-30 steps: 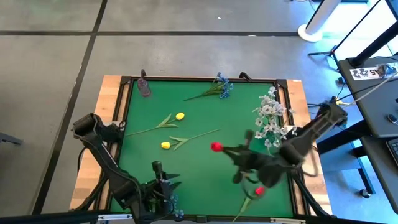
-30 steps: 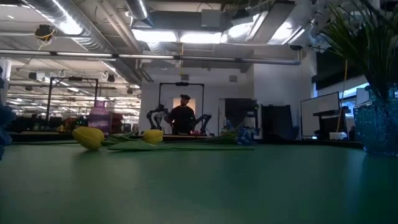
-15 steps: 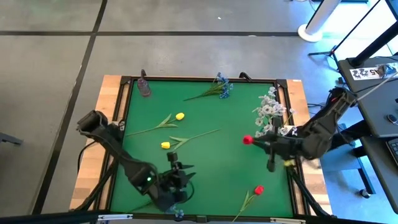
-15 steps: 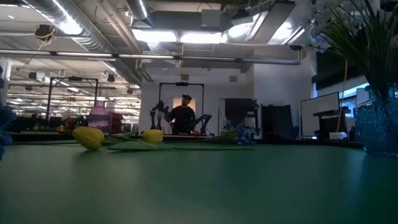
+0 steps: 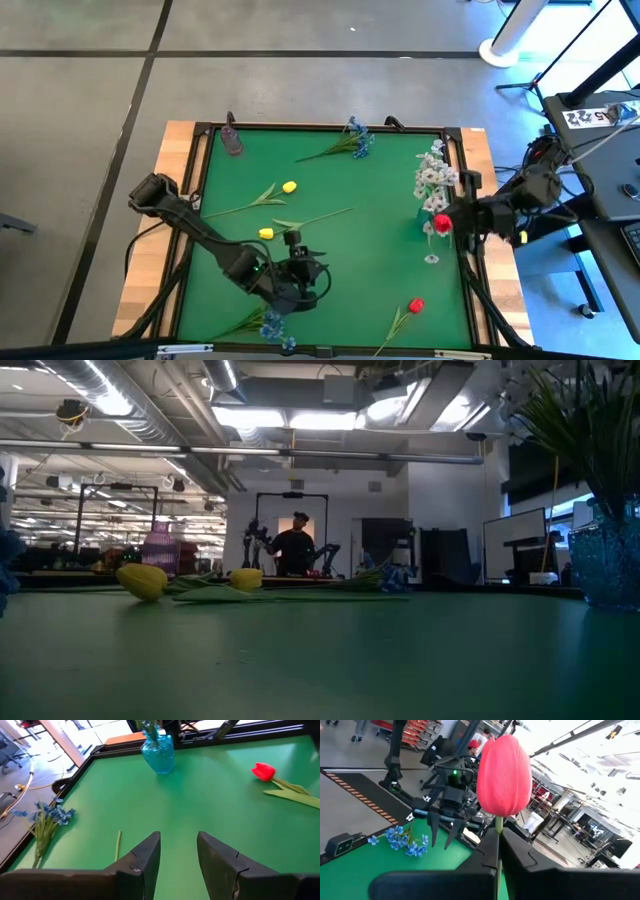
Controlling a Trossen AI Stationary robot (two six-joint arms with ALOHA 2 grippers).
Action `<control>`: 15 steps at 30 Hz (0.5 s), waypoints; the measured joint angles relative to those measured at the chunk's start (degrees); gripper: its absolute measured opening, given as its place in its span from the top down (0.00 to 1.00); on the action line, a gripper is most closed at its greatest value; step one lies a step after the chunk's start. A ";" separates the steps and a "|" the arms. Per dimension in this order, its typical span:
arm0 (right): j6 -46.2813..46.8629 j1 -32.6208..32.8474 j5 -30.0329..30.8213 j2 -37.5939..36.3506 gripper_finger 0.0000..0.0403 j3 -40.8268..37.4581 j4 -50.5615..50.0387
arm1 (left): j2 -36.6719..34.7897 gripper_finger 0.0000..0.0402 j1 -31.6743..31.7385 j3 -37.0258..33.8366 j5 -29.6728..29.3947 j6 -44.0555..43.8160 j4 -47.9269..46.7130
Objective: Sort flowers into vase by color
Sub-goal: Put the top red flower into the blue vase
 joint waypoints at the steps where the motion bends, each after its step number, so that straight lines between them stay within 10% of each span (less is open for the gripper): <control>1: 0.35 0.00 0.00 -0.77 0.98 0.00 -0.94 | 0.00 0.69 0.53 0.00 -0.04 0.33 0.00; 15: 15.04 0.00 6.90 -2.76 0.99 -0.21 -6.53 | 0.04 0.69 7.93 0.00 -0.10 7.11 0.03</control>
